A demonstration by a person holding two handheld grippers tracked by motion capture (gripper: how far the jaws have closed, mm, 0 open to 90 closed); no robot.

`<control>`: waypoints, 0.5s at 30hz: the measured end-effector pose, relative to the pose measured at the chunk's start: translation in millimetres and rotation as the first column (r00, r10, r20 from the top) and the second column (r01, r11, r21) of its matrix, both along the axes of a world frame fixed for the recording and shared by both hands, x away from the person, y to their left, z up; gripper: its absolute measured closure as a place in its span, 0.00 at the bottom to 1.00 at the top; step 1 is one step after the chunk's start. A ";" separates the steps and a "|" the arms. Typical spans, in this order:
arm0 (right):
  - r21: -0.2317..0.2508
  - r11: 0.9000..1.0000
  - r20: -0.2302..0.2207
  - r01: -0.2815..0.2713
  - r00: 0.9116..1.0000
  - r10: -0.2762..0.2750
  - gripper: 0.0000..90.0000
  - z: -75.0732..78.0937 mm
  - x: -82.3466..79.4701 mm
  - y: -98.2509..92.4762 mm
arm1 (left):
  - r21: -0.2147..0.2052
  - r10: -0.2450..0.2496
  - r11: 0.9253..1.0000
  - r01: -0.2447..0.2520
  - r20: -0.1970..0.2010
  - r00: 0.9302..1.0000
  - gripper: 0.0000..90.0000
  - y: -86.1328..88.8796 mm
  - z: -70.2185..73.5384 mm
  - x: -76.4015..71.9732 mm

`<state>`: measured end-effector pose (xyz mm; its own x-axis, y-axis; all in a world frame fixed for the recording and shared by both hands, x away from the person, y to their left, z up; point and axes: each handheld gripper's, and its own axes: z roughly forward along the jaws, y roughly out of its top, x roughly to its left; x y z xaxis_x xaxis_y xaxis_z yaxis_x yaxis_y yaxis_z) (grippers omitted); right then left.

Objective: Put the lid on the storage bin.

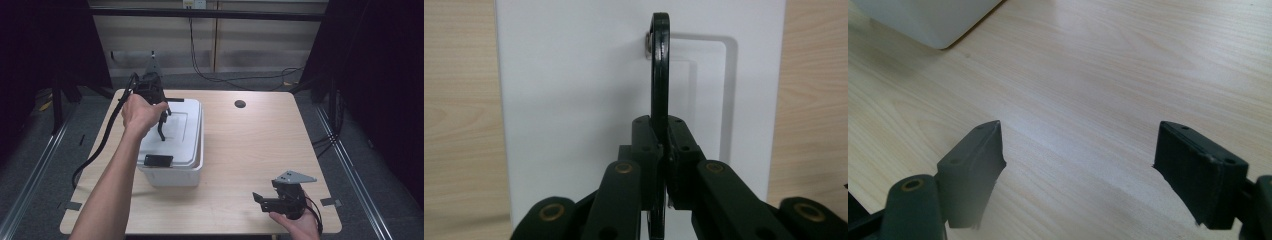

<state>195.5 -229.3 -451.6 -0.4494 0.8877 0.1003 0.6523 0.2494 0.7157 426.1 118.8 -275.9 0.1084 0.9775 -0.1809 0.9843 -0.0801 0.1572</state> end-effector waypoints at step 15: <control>0.000 1.000 0.000 -0.001 1.000 0.001 0.21 -0.3 0.4 -0.9 | 0.013 0.036 0.999 -0.036 -0.001 0.999 0.94 -6.8 -5.2 -1.4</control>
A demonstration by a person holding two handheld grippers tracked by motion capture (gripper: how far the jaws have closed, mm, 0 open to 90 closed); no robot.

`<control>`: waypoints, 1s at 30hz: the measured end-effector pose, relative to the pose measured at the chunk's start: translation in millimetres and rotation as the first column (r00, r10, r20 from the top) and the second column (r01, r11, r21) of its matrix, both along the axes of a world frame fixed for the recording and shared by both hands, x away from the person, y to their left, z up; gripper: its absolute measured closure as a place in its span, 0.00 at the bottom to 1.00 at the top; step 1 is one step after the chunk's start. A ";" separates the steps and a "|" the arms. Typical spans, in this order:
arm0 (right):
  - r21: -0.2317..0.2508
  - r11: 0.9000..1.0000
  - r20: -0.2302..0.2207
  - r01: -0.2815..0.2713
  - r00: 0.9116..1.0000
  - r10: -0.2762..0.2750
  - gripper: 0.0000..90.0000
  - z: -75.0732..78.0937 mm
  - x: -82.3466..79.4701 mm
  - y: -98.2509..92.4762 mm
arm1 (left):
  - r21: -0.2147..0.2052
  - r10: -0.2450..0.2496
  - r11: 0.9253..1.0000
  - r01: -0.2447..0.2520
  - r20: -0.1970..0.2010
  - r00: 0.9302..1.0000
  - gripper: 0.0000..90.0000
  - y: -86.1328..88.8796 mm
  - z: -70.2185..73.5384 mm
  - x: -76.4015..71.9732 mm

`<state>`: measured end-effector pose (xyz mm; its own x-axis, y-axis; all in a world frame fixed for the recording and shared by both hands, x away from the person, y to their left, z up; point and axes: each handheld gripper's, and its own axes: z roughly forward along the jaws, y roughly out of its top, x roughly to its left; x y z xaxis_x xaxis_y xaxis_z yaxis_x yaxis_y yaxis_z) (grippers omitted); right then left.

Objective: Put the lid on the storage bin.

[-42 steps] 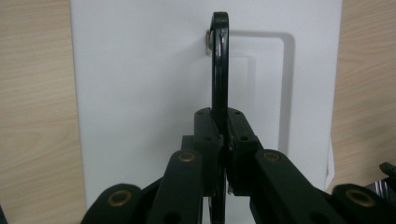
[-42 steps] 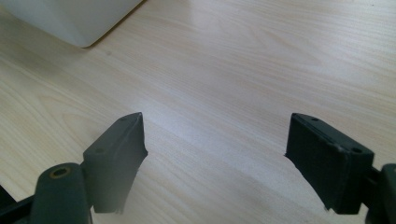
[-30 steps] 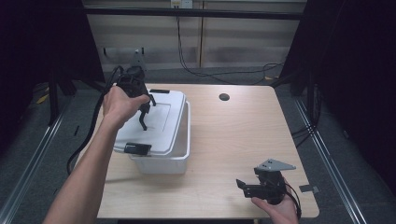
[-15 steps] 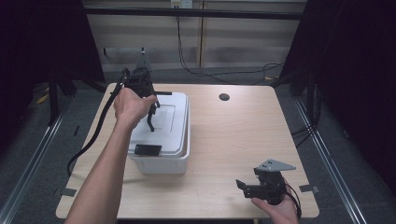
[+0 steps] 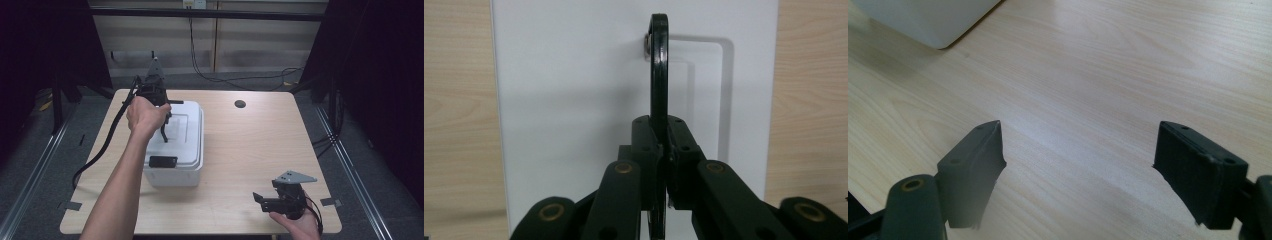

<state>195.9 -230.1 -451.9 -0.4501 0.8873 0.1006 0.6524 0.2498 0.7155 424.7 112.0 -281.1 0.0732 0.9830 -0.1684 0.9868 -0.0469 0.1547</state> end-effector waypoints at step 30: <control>0.005 1.000 -0.007 0.001 1.000 -0.001 0.21 -0.3 -0.1 0.2 | -0.013 0.001 1.000 -0.001 -0.013 1.000 0.94 -9.0 -12.5 -0.7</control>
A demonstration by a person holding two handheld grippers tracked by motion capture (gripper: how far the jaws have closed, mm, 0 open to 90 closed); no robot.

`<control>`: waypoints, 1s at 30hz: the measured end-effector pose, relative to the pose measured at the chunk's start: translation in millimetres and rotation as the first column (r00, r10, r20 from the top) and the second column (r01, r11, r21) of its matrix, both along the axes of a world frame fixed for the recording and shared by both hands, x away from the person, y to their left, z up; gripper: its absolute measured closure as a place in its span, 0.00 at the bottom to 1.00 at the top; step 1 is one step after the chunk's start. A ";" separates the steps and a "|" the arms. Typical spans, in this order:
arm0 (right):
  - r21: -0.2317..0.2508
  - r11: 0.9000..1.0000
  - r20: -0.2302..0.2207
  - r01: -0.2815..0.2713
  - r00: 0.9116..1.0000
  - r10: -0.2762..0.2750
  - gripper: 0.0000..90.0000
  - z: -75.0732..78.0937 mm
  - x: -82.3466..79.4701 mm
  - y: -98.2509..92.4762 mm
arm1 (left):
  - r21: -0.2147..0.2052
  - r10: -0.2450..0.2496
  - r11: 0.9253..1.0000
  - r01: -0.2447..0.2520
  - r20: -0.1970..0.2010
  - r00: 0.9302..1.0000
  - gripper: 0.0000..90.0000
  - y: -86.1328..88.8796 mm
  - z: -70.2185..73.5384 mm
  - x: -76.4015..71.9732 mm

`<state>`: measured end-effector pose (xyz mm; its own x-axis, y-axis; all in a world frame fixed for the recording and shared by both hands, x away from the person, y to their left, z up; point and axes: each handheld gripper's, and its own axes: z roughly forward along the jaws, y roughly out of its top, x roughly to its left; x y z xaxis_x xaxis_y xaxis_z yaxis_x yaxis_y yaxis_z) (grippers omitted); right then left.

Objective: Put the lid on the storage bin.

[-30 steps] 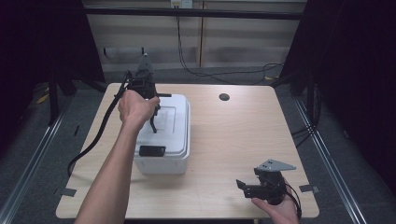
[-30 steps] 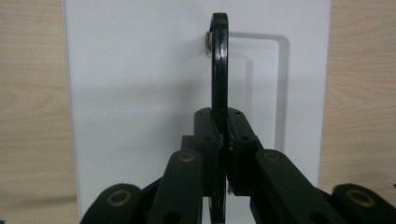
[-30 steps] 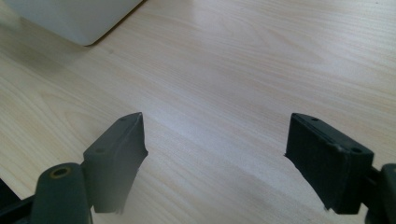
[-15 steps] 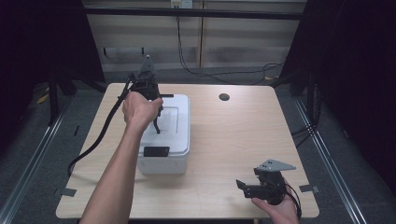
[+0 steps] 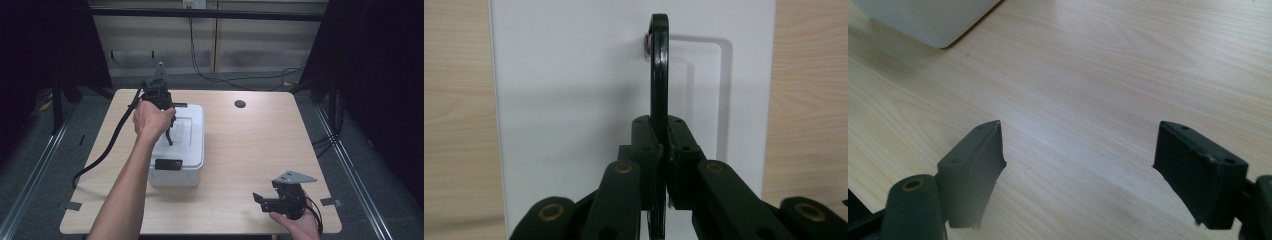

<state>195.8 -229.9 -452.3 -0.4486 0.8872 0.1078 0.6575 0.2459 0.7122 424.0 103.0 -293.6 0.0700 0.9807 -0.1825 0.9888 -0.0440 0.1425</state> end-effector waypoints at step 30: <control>-0.004 1.000 -0.004 0.002 1.000 -0.002 0.22 -0.2 0.5 0.1 | 0.004 -0.065 0.998 0.065 -0.008 0.998 0.89 6.4 -12.8 3.8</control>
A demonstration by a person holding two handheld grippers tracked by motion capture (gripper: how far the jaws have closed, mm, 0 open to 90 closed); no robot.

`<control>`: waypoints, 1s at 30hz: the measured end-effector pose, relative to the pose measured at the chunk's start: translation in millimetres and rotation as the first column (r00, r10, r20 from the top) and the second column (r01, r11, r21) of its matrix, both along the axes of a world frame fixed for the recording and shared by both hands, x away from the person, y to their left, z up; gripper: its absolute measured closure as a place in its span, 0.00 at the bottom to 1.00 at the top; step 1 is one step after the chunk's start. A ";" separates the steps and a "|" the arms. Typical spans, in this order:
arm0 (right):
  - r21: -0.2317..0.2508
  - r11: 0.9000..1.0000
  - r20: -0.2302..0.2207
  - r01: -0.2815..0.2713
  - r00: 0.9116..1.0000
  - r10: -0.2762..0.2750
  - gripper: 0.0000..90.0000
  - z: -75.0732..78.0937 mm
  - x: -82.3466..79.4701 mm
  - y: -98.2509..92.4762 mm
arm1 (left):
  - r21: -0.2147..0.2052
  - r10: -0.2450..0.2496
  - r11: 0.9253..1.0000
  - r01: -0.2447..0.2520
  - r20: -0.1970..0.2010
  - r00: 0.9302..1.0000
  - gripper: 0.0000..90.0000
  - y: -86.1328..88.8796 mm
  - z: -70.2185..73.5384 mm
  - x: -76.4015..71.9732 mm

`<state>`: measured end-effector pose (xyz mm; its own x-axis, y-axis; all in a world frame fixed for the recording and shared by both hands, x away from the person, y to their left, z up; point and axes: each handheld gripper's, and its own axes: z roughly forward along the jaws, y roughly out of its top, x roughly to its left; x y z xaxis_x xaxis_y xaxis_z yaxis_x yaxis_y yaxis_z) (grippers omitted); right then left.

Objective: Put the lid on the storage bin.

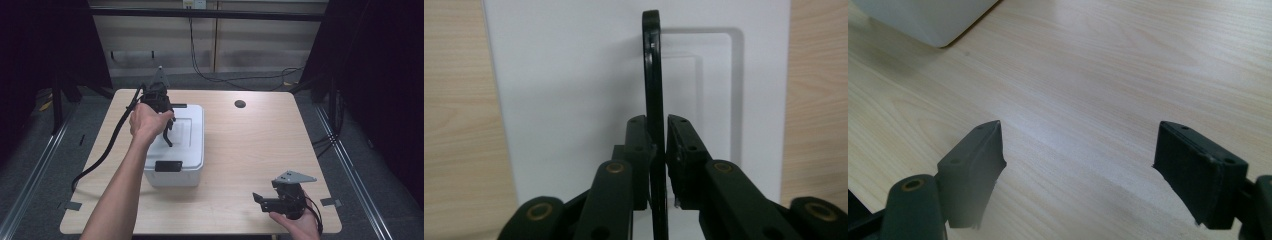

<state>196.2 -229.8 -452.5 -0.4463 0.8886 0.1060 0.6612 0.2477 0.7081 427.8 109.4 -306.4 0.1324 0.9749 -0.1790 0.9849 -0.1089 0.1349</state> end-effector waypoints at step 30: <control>-0.001 1.000 -0.004 -0.001 1.000 0.001 0.21 -0.3 0.6 0.2 | -0.088 -0.201 0.974 0.210 0.101 0.974 0.21 19.3 10.8 2.8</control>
